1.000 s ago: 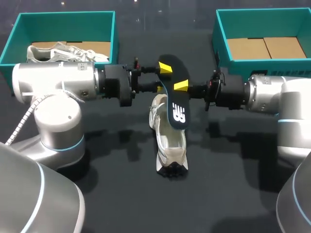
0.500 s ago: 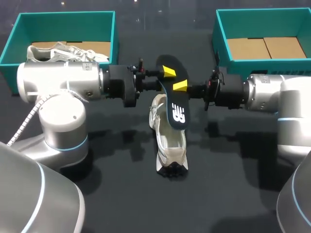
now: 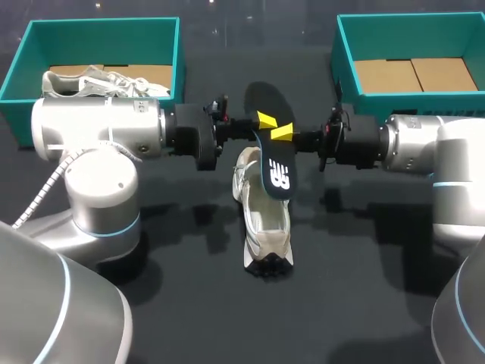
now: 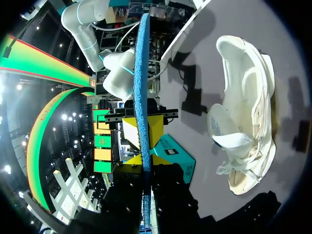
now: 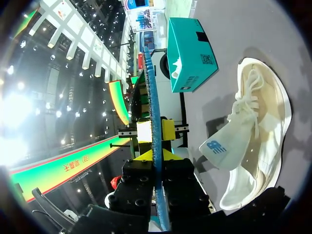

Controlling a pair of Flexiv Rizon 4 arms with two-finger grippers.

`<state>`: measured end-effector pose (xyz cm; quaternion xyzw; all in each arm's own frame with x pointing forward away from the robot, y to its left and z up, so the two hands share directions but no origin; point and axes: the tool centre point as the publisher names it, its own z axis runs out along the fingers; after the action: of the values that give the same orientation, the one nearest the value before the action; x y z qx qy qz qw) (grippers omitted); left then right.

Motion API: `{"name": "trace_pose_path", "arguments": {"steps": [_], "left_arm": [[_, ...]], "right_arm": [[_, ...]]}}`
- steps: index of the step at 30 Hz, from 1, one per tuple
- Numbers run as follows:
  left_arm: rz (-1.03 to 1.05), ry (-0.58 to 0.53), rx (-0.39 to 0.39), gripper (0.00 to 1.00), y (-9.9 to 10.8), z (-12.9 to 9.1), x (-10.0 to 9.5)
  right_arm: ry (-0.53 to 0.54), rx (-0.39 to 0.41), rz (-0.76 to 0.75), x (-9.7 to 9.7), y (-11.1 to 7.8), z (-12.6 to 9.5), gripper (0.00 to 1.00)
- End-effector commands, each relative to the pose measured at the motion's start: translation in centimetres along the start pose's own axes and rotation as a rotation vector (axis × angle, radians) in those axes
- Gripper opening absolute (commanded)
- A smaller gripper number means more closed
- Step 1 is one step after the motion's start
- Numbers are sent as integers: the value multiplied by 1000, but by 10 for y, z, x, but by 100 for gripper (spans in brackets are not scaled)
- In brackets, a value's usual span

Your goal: Take the shoe out of the shoebox, open the shoe tongue, remove and reinsert the insole, then place the shoe into the shoebox

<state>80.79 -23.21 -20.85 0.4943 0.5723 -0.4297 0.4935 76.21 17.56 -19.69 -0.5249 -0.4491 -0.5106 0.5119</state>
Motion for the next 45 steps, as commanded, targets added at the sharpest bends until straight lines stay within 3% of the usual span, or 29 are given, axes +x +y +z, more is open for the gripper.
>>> {"name": "trace_pose_path", "arguments": {"steps": [1, 3, 4, 5, 8, 10, 18, 22, 26, 28, 29, 42, 45], "left_arm": [[2, 5, -1, 0, 1, 5, 1], [3, 6, 0, 0, 1, 3, 1], [3, 6, 0, 0, 2, 2, 1], [3, 6, -1, 0, 1, 1, 0], [1, 8, -1, 0, 0, -5, 0], [1, 11, -1, 0, -1, -10, 0], [14, 27, -30, 0, -14, -36, 1], [-14, 28, -6, 0, -27, -49, 1], [-81, 37, 23, 0, -42, -60, -1], [-106, 45, 68, 0, -50, -65, -5], [-94, 64, 83, 0, -52, -65, -8], [-94, 64, 83, 0, -52, -65, -8], [-136, 106, 45, 0, -69, -64, -8]], "right_arm": [[6, 9, 7, -1, 1, 0, 0], [7, 12, 10, -2, 1, -2, 48], [7, 18, 7, -2, 0, -3, 84], [3, 19, 1, -2, -1, -5, 100], [-4, 40, -39, 0, -7, -19, 100], [-18, 99, -77, -1, -10, -31, 100], [-18, 99, -77, -1, -10, -31, 100], [-18, 99, -77, -1, -10, -31, 100], [-77, 164, -329, -6, -18, -50, 100], [-109, 251, -431, -12, -22, -61, 100], [-128, 327, -445, -17, -24, -65, 100], [-128, 327, -445, -17, -24, -65, 100], [-223, 403, -582, -13, -30, -80, 100]]}}
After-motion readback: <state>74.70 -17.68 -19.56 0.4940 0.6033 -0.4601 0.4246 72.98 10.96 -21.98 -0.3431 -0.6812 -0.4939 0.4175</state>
